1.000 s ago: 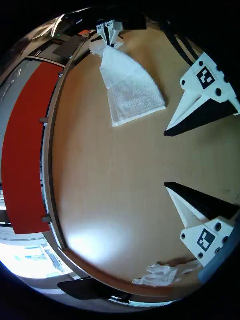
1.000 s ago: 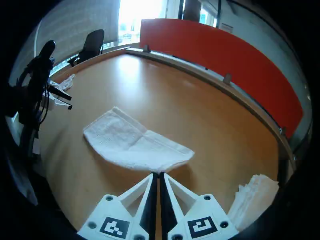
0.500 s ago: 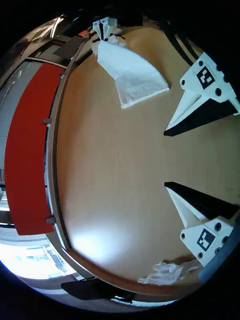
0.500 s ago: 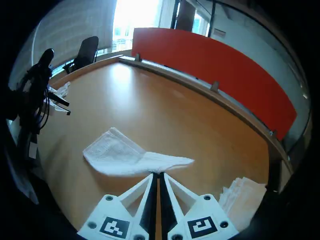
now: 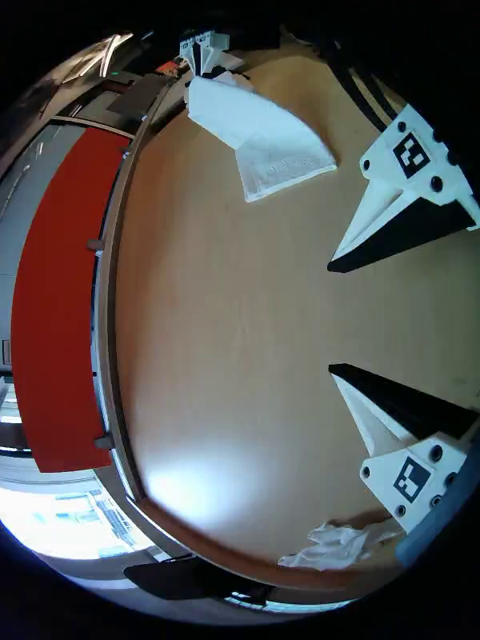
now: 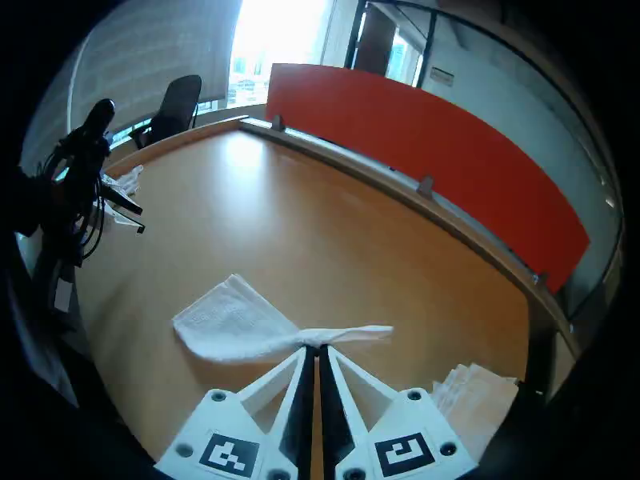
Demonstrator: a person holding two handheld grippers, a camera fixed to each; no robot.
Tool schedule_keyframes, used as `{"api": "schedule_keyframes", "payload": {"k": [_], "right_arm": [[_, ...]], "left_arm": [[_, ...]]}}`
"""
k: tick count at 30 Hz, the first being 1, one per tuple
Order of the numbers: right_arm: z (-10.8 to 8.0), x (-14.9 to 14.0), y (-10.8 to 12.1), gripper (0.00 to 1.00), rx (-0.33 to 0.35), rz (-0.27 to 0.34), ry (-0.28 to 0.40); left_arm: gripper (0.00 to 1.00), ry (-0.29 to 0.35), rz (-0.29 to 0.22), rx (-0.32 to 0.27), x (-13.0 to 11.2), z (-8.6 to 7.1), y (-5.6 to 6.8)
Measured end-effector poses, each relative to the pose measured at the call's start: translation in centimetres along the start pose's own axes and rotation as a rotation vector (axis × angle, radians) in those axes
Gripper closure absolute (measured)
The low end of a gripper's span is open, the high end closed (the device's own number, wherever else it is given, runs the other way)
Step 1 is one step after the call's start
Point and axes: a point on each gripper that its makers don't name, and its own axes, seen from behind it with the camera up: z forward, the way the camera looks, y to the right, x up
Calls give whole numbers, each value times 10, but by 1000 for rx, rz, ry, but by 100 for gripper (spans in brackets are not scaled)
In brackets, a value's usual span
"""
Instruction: Fold towel
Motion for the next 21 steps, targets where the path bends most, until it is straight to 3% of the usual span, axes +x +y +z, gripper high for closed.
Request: {"api": "schedule_keyframes", "payload": {"k": [9, 21], "right_arm": [[8, 12, -20, 96, 46, -21, 25], [29, 22, -67, 96, 139, -56, 30]], "left_arm": [[16, 9, 0, -1, 3, -3, 1], [16, 16, -8, -1, 2, -7, -1]]}}
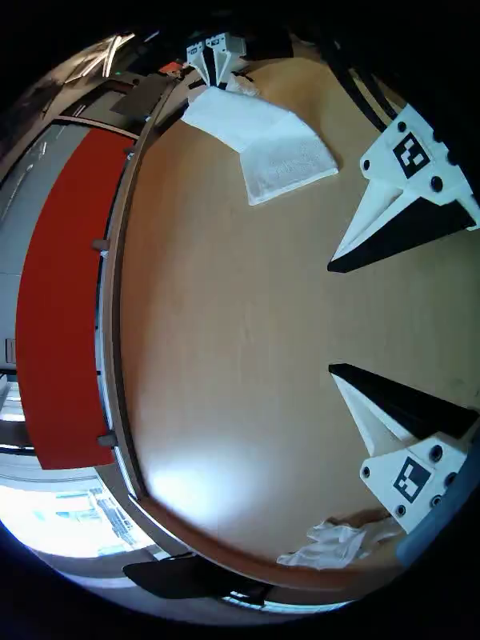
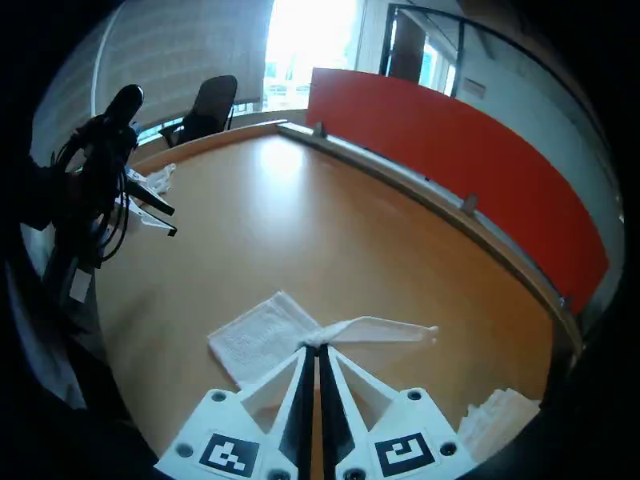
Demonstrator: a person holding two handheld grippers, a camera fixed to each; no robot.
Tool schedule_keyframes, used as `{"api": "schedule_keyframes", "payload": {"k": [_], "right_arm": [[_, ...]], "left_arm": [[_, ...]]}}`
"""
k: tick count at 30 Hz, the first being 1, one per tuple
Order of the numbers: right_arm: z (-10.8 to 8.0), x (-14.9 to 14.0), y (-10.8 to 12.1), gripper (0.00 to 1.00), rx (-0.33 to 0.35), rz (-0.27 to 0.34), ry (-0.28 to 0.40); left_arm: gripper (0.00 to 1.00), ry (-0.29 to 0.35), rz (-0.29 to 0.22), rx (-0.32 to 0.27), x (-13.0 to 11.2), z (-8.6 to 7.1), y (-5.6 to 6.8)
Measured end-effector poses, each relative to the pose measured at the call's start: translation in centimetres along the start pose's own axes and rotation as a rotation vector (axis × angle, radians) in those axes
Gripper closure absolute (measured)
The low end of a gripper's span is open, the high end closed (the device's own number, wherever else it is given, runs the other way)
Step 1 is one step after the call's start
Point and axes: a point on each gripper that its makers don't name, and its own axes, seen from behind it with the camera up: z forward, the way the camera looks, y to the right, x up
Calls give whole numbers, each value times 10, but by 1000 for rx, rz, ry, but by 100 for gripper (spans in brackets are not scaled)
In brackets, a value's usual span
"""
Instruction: Fold towel
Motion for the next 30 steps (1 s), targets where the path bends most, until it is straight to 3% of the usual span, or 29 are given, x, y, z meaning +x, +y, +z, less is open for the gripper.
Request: {"api": "schedule_keyframes", "payload": {"k": [19, 30], "right_arm": [[50, -14, -66, 96, 149, 15, -49], [63, -25, -78, 96, 178, 32, -81]], "left_arm": [[16, -2, -21, 16, -8, -9, -12], [16, -4, -26, 24, -11, -12, -17]]}}
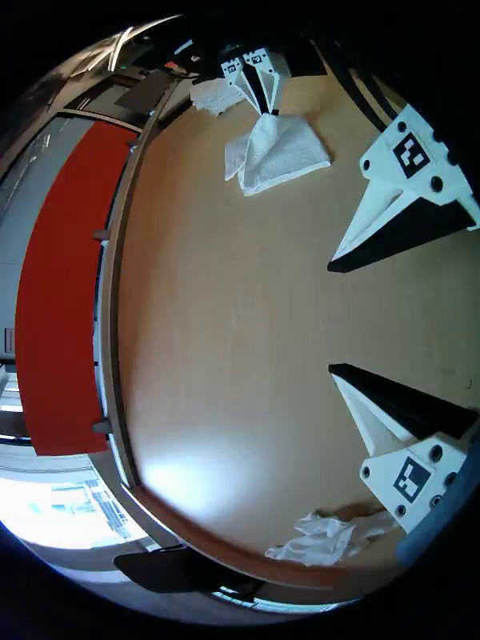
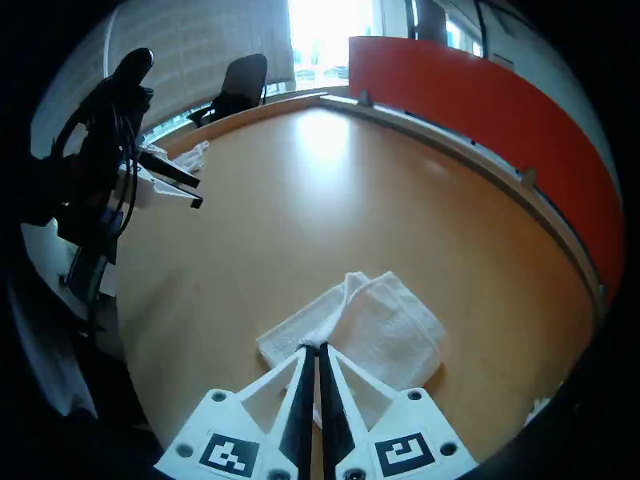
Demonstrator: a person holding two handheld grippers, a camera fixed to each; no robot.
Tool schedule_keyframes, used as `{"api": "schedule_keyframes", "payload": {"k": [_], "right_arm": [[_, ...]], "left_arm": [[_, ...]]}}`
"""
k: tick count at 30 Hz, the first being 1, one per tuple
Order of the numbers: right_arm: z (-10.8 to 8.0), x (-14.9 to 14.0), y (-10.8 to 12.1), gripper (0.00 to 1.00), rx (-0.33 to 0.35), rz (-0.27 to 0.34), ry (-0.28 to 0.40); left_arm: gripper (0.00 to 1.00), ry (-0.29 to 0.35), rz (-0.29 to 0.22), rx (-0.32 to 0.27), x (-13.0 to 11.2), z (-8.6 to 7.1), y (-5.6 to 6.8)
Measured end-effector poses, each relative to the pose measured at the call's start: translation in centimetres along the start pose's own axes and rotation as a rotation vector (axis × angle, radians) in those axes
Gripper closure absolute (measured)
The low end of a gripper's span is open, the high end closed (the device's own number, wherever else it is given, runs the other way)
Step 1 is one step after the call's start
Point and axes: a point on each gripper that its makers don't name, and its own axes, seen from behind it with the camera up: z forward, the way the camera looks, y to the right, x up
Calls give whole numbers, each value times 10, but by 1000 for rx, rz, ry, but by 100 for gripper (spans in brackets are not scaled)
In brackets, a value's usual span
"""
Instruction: Fold towel
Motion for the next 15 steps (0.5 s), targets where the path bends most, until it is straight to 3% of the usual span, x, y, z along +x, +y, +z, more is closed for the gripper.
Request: {"api": "schedule_keyframes", "payload": {"k": [8, 14, 15], "right_arm": [[-3, -4, 0, 92, -2, -2, -6], [-7, -11, 1, 42, -3, 16, -18], [-7, -12, 2, 38, -3, 18, -19]], "left_arm": [[16, 0, 4, 3, 1, 1, -2], [16, -2, 6, 5, 2, 2, -2], [16, -2, 6, 5, 1, 2, -2]]}}
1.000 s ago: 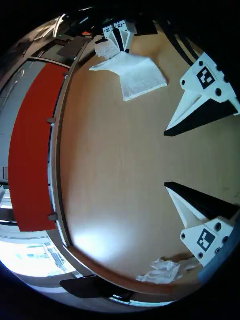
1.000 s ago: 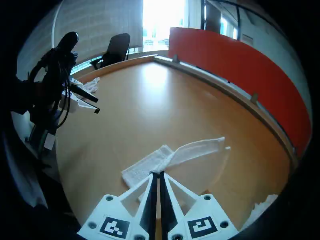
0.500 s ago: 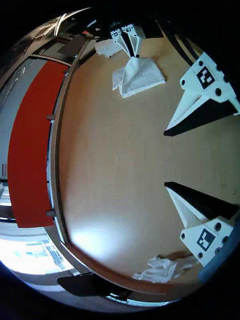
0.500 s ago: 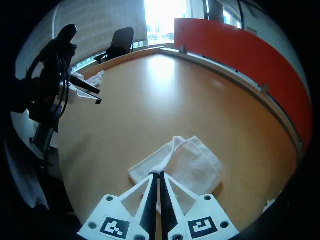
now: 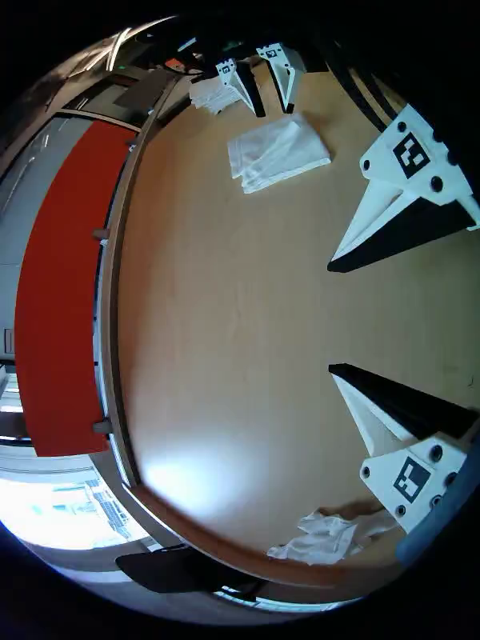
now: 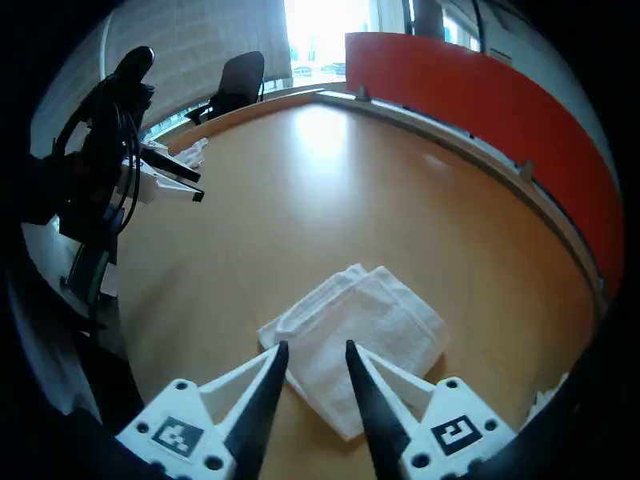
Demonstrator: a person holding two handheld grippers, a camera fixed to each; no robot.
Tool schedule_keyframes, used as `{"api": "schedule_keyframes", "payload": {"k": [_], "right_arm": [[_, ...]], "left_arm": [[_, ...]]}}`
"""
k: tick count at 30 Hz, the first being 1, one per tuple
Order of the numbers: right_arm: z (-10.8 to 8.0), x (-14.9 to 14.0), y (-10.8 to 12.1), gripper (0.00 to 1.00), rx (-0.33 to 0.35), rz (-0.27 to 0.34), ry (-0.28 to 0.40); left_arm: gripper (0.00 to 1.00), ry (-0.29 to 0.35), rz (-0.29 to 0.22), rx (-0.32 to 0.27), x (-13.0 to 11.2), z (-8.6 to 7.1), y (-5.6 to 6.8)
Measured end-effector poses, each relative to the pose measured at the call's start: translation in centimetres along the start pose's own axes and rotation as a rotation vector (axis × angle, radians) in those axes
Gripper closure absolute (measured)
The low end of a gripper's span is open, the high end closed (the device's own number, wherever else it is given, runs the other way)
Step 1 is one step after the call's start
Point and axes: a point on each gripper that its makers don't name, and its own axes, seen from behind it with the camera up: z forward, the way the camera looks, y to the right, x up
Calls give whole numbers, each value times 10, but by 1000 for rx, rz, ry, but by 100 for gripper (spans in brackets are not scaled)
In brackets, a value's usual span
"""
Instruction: Fold towel
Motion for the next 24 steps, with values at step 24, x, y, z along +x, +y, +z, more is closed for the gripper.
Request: {"api": "schedule_keyframes", "payload": {"k": [24], "right_arm": [[-12, -64, 23, 30, -62, 72, -87]], "left_arm": [[16, -2, 4, 2, 0, 1, 4]]}}
